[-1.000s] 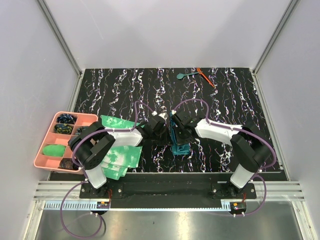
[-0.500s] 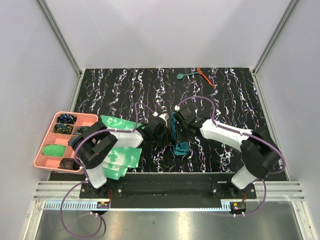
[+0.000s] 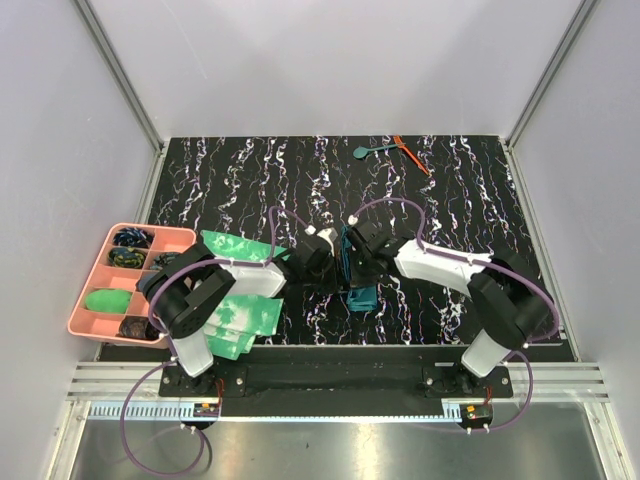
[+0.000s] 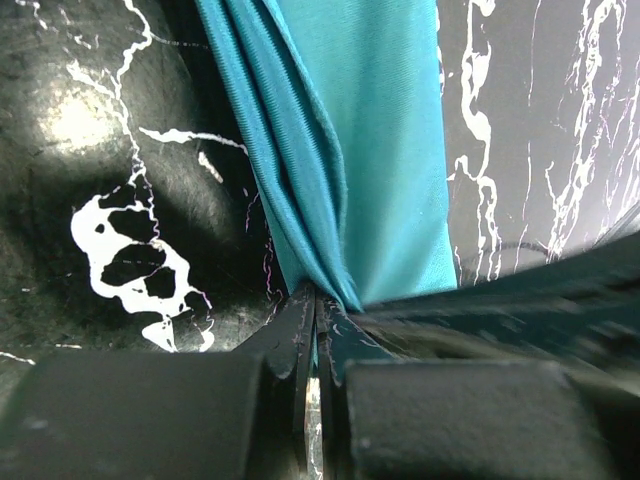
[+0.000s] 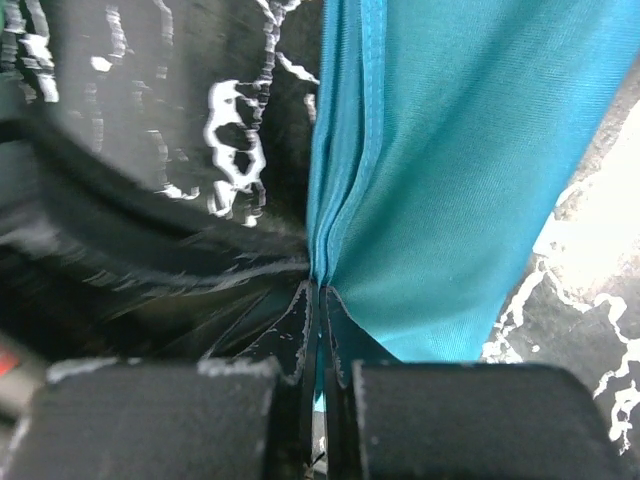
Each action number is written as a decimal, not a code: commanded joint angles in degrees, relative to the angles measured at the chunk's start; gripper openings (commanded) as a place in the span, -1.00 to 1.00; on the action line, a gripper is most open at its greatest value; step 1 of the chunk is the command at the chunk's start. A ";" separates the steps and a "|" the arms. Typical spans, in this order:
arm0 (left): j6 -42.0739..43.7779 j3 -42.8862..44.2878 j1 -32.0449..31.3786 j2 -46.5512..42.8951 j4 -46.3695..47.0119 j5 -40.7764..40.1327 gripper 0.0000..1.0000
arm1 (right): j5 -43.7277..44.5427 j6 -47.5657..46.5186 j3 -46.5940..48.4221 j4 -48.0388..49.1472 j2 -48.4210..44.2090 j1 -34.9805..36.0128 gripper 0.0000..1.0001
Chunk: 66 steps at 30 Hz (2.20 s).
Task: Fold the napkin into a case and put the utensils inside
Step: Smooth out the smaller rectangle-folded napkin at the center of the board.
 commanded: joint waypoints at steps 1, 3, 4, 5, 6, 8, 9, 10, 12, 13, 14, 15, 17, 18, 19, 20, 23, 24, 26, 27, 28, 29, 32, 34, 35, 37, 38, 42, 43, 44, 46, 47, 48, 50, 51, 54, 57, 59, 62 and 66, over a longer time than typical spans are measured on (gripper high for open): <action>0.23 -1.57 -0.44 -1.72 -1.33 0.24 -0.95 | -1.82 1.01 -1.60 4.73 2.13 -0.48 -1.00; 0.41 -1.84 -0.44 -2.51 -1.77 -0.02 -0.93 | -2.17 0.84 -3.17 6.93 2.39 -0.83 -1.00; 0.49 -2.10 -0.35 -2.68 -1.86 0.15 -0.92 | -2.61 0.75 -3.62 7.45 2.48 -1.45 -1.00; 0.75 -2.27 -0.35 -3.64 -1.95 0.07 -0.90 | -3.13 0.49 -4.06 8.85 2.48 -1.71 -1.00; 1.02 -2.36 -0.27 -4.18 -2.30 -0.28 -0.85 | -4.36 0.31 -5.02 9.65 2.66 -2.06 -1.00; 2.07 -1.93 0.35 -6.11 -4.05 -0.98 -0.80 | -6.12 -0.21 -5.82 11.40 2.83 -2.85 -1.00; 2.34 -1.75 0.79 -6.81 -4.67 -1.16 -0.77 | -6.65 -0.39 -6.43 11.85 2.83 -2.94 -1.00; 2.51 -1.31 1.83 -8.04 -5.02 -0.73 -0.77 | -7.26 -0.74 -6.70 12.38 2.83 -3.12 -1.00; 2.87 -0.61 3.16 -8.66 -4.76 0.15 -0.76 | -7.80 -0.65 -7.48 13.17 2.57 -3.21 -1.00; 2.78 0.35 4.38 -8.58 -4.06 1.72 -0.76 | -7.97 -0.48 -7.66 13.61 2.40 -3.30 -0.98; 2.52 1.06 4.92 -8.40 -3.80 2.35 -0.76 | -8.15 -0.31 -8.01 13.96 1.87 -3.38 -0.91; 2.34 1.76 5.27 -8.14 -3.45 2.61 -0.76 | -8.41 -0.13 -8.63 14.22 1.52 -3.56 -0.89; 2.17 4.57 5.80 -6.30 -2.57 3.84 -0.76 | -9.20 -0.04 -8.98 14.49 0.82 -3.91 -0.89; 2.08 5.71 5.89 -5.33 -2.13 4.63 -0.76 | -9.38 -0.04 -9.33 14.49 0.64 -4.09 -0.88; 1.81 8.16 5.97 -2.80 -1.34 6.64 -0.77 | -9.55 -0.04 -9.51 14.67 0.46 -4.26 -0.88; 1.46 9.31 5.98 -1.47 -0.90 7.53 -0.77 | -9.64 -0.04 -9.86 14.67 0.37 -4.26 -0.88; 0.32 12.22 6.06 3.19 1.30 9.38 -0.78 | -9.99 -0.22 -10.30 14.93 0.64 -4.70 -0.87; 0.49 13.44 6.15 4.16 1.48 9.21 -0.78 | -10.17 -0.22 -10.48 15.02 0.64 -4.79 -0.88; 1.72 15.38 6.33 7.41 0.78 9.21 -0.77 | -10.69 -0.22 -11.18 15.46 0.38 -4.88 -0.88; 2.33 17.30 6.59 8.55 -1.40 8.86 -0.78 | -10.87 -0.22 -11.27 15.54 0.29 -4.79 -0.88; 3.47 17.93 6.76 10.22 -2.20 7.73 -0.78 | -11.05 -0.13 -11.53 15.72 0.02 -4.97 -0.87; 4.00 18.46 6.94 10.84 -2.91 7.02 -0.79 | -11.31 -0.13 -11.97 15.63 -0.33 -4.97 -0.84; 6.81 18.90 7.82 11.11 -5.63 3.51 -0.80 | -12.62 0.22 -13.63 15.28 -2.51 -5.75 -0.67; 9.70 19.96 7.91 11.46 -8.97 1.57 -0.81 | -13.16 1.01 -14.78 14.59 -4.71 -6.63 -0.54; 10.07 20.05 7.91 11.55 -9.59 1.39 -0.82 | -13.59 1.28 -15.74 14.14 -7.51 -6.98 -0.32; 9.81 18.04 7.82 10.68 -8.55 1.65 -0.83 | -13.86 1.89 -16.54 12.22 -10.86 -7.51 -0.13; 9.46 17.33 7.82 10.32 -7.93 1.82 -0.83 | -13.95 2.07 -17.06 11.51 -13.92 -8.04 -0.01; 7.97 13.64 7.38 7.96 -5.82 2.44 -0.83 | -15.97 3.38 -18.30 9.83 -18.43 -9.36 0.01; 7.70 13.11 7.38 7.60 -5.55 2.62 -0.83 | -16.23 3.39 -18.13 9.66 -18.87 -9.36 0.01; 7.53 12.76 7.29 7.25 -5.46 2.53 -0.83 | -16.23 3.56 -17.95 9.48 -19.05 -9.45 0.00; 6.91 11.70 7.12 6.46 -5.03 2.97 -0.83 | -15.97 3.48 -17.08 9.39 -18.35 -9.63 -0.11; 6.74 11.35 7.12 6.19 -4.85 3.14 -0.83 | -15.80 3.30 -16.72 9.57 -17.91 -9.80 -0.17; 6.47 10.83 7.03 5.76 -4.67 3.23 -0.83 | -15.71 3.30 -16.28 9.74 -17.21 -9.89 -0.30; 6.30 10.03 6.94 5.23 -4.67 3.06 -0.83 | -15.97 3.30 -15.23 10.09 -14.49 -10.06 -0.45; 6.21 9.68 6.94 4.88 -4.67 2.80 -0.83 | -16.32 3.56 -15.14 10.79 -13.61 -10.15 -0.50; 5.59 8.54 6.85 4.00 -4.50 2.44 -0.83 | -17.90 4.87 -16.80 15.18 -10.62 -10.07 -0.57; 4.72 7.31 6.59 3.29 -3.62 2.62 -0.83 | -17.82 5.06 -19.09 17.83 -8.07 -10.50 -0.61; 4.62 6.34 6.33 3.11 -3.09 2.70 -0.83 | -17.03 5.06 -21.11 17.83 -7.36 -11.38 -0.64; 4.97 5.55 6.15 2.33 -2.57 3.23 -0.82 | -16.67 4.62 -24.27 17.57 -9.02 -13.49 -0.65; 7.34 4.93 5.97 0.74 -1.68 3.49 -0.75 | -12.99 4.10 -23.23 12.84 -12.45 -13.76 -0.60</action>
